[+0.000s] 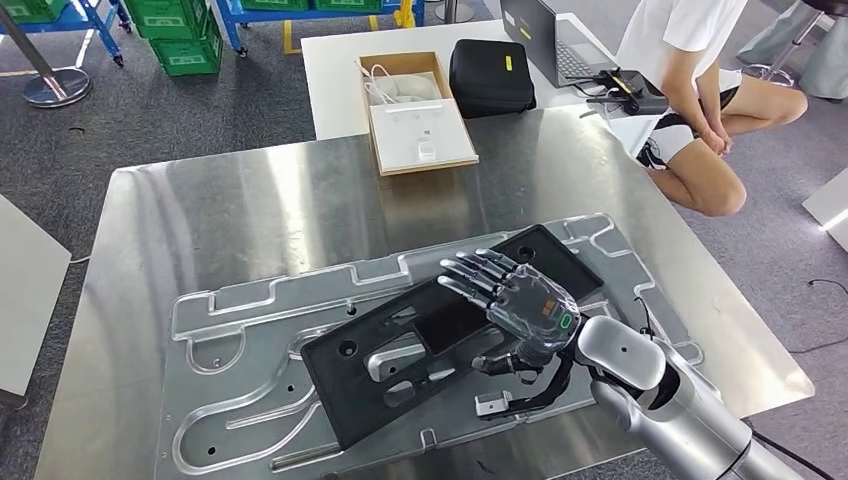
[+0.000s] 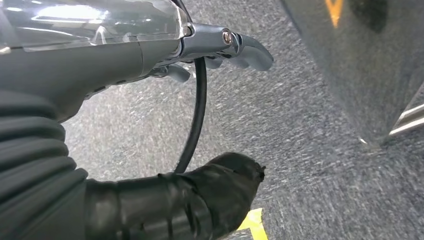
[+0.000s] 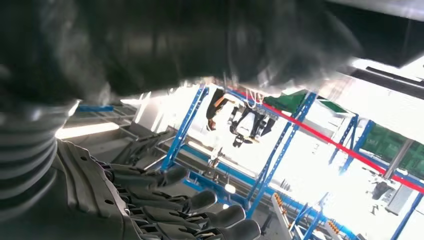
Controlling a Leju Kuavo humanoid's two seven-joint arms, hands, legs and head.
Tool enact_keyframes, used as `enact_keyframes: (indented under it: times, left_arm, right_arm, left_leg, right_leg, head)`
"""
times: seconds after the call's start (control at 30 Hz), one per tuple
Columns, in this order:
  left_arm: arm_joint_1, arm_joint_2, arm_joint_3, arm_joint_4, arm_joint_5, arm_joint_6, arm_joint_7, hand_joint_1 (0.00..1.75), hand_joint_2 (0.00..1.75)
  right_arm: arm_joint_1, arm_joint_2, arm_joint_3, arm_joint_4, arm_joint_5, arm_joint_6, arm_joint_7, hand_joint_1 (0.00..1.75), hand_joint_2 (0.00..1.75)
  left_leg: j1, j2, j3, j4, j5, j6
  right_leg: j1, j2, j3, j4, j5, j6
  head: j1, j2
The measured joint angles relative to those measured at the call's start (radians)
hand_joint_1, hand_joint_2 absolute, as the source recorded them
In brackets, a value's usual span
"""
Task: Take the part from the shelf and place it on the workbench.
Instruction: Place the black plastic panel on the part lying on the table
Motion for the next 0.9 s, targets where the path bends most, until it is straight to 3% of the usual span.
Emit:
enact_keyframes:
  times: [0.07, 0.13, 0.23, 0.3, 0.37, 0.43, 0.47, 0.5, 0.57, 0.63, 0.77, 0.83, 0.9]
  left_arm:
    - [-0.001, 0.0, 0.0, 0.0, 0.0, 0.001, 0.0, 0.0, 0.0]
    - [-0.003, 0.0, 0.0, 0.0, 0.001, 0.002, 0.0, 0.0, 0.0]
    - [-0.003, 0.0, 0.0, 0.0, 0.002, 0.0, -0.002, 0.0, 0.0]
    - [-0.004, 0.0, 0.0, 0.0, 0.002, -0.001, -0.006, 0.0, 0.0]
    - [-0.007, 0.0, 0.0, 0.0, 0.002, -0.002, -0.009, 0.0, 0.0]
    - [-0.007, 0.0, 0.0, 0.0, 0.002, -0.002, -0.009, 0.0, 0.0]
    - [-0.007, 0.0, 0.0, 0.0, 0.002, -0.003, -0.009, 0.0, 0.0]
    - [-0.007, 0.0, 0.0, 0.0, 0.002, -0.004, -0.01, 0.0, 0.0]
    - [-0.008, 0.0, 0.0, 0.0, 0.002, -0.004, -0.011, 0.0, 0.0]
    - [-0.011, 0.001, 0.0, 0.0, 0.001, -0.006, -0.015, 0.0, 0.0]
    - [-0.014, 0.0, 0.0, 0.0, 0.005, -0.017, -0.02, 0.0, 0.0]
    - [-0.016, 0.0, 0.0, 0.0, 0.007, -0.022, -0.019, 0.0, 0.0]
    - [-0.018, -0.001, 0.0, 0.0, 0.007, -0.024, -0.018, 0.0, 0.0]
  right_arm:
    - [0.0, 0.0, -0.004, 0.0, 0.0, 0.0, 0.0, 0.0, 1.75]
    - [0.0, 0.0, -0.008, 0.0, 0.0, -0.001, -0.001, 0.0, 1.75]
    - [0.0, 0.0, -0.011, 0.0, 0.0, -0.002, -0.003, 0.0, 1.75]
    - [-0.002, 0.001, -0.013, -0.001, 0.0, -0.002, -0.003, 0.0, 1.75]
    - [-0.004, 0.001, -0.015, -0.001, 0.0, -0.002, -0.004, 0.0, 1.75]
    - [-0.004, 0.002, -0.016, -0.001, 0.0, -0.002, -0.004, 0.0, 1.75]
    - [-0.004, 0.002, -0.016, -0.001, 0.0, -0.002, -0.004, 0.0, 1.75]
    - [-0.004, 0.003, -0.016, -0.001, 0.0, -0.002, -0.005, 0.0, 1.75]
    - [-0.005, 0.004, -0.016, -0.001, 0.0, -0.001, -0.006, 0.0, 0.87]
    - [-0.006, 0.004, -0.016, -0.001, 0.001, -0.001, -0.009, 0.0, 0.0]
    - [-0.013, 0.005, -0.018, -0.001, 0.002, 0.012, -0.017, 0.0, 0.0]
    - [-0.019, 0.004, -0.018, 0.0, 0.002, 0.02, -0.019, 0.0, 0.0]
    - [-0.025, 0.004, -0.018, 0.001, 0.002, 0.026, -0.02, 0.0, 0.0]
  left_leg:
    - [0.0, 0.0, 0.004, 0.0, -0.001, -0.003]
    - [-0.003, -0.002, 0.004, 0.001, -0.001, -0.012]
    - [-0.004, -0.003, 0.002, -0.003, 0.003, -0.031]
    - [-0.003, -0.002, -0.006, 0.019, -0.017, -0.041]
    - [-0.002, -0.002, -0.049, 0.12, -0.077, -0.046]
    - [-0.002, -0.002, -0.109, 0.25, -0.132, -0.049]
    - [-0.002, -0.002, -0.124, 0.28, -0.134, -0.049]
    - [-0.002, -0.002, -0.117, 0.267, -0.116, -0.048]
    - [-0.003, -0.002, -0.057, 0.145, -0.052, -0.041]
    - [-0.006, -0.002, -0.003, 0.035, -0.016, -0.032]
    - [-0.009, -0.002, 0.004, 0.006, 0.0, -0.014]
    - [-0.005, 0.0, 0.0, -0.006, 0.013, -0.001]
    - [-0.004, 0.002, -0.011, -0.007, 0.023, 0.005]
  right_leg:
    - [-0.001, 0.0, 0.072, -0.135, 0.064, -0.005]
    - [0.005, 0.0, 0.121, -0.236, 0.095, -0.012]
    - [0.01, 0.0, 0.124, -0.255, 0.1, -0.026]
    - [0.006, -0.001, 0.129, -0.267, 0.107, -0.041]
    - [0.006, -0.004, 0.131, -0.273, 0.112, -0.051]
    - [0.009, -0.004, 0.126, -0.269, 0.112, -0.055]
    - [0.011, -0.004, 0.124, -0.266, 0.111, -0.056]
    - [0.012, -0.004, 0.122, -0.262, 0.11, -0.056]
    - [0.013, -0.003, 0.122, -0.254, 0.105, -0.055]
    - [0.017, -0.002, 0.119, -0.246, 0.102, -0.048]
    - [0.017, 0.0, 0.112, -0.24, 0.104, -0.028]
    - [0.015, 0.001, 0.096, -0.197, 0.06, -0.017]
    - [0.008, 0.0, 0.055, -0.086, -0.018, -0.006]
  head:
    - [0.0, 0.0]
    - [0.0, 0.0]
    - [-0.001, 0.0]
    - [-0.001, 0.0]
    - [-0.001, 0.0]
    - [-0.001, 0.0]
    - [-0.001, 0.0]
    - [-0.001, 0.0]
    - [-0.001, 0.0]
    - [-0.001, 0.0]
    - [-0.001, 0.0]
    - [0.0, 0.0]
    - [0.0, 0.0]
